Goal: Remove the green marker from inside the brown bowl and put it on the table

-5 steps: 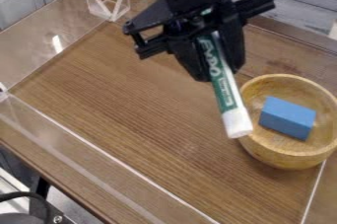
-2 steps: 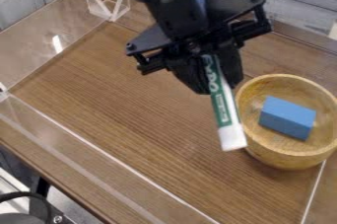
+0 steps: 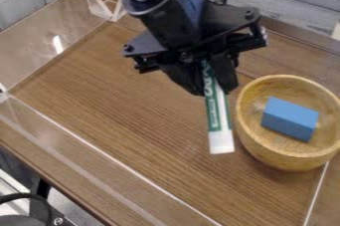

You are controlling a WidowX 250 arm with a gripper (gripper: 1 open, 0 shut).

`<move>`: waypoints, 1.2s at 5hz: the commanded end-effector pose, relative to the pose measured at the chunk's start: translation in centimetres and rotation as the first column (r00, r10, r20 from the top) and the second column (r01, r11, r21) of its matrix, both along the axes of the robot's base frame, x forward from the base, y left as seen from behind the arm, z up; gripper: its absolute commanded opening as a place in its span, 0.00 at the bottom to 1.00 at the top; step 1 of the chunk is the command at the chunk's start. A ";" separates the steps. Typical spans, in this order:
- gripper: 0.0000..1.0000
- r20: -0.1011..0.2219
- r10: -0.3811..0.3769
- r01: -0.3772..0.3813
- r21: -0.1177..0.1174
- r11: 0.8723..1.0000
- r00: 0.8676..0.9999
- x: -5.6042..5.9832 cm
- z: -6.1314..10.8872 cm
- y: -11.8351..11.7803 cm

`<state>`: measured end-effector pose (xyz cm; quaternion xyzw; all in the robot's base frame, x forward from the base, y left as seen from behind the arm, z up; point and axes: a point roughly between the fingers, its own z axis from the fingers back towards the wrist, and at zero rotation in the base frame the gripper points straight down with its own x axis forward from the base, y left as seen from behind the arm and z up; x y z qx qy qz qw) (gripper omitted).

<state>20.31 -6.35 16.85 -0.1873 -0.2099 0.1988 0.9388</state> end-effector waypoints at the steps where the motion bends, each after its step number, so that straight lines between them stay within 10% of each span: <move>1: 0.00 0.070 -0.046 0.043 0.047 0.998 0.997 0.4 0.7 0.7; 6: 0.00 0.162 -0.109 0.087 0.140 0.986 0.981 1.1 -0.6 2.0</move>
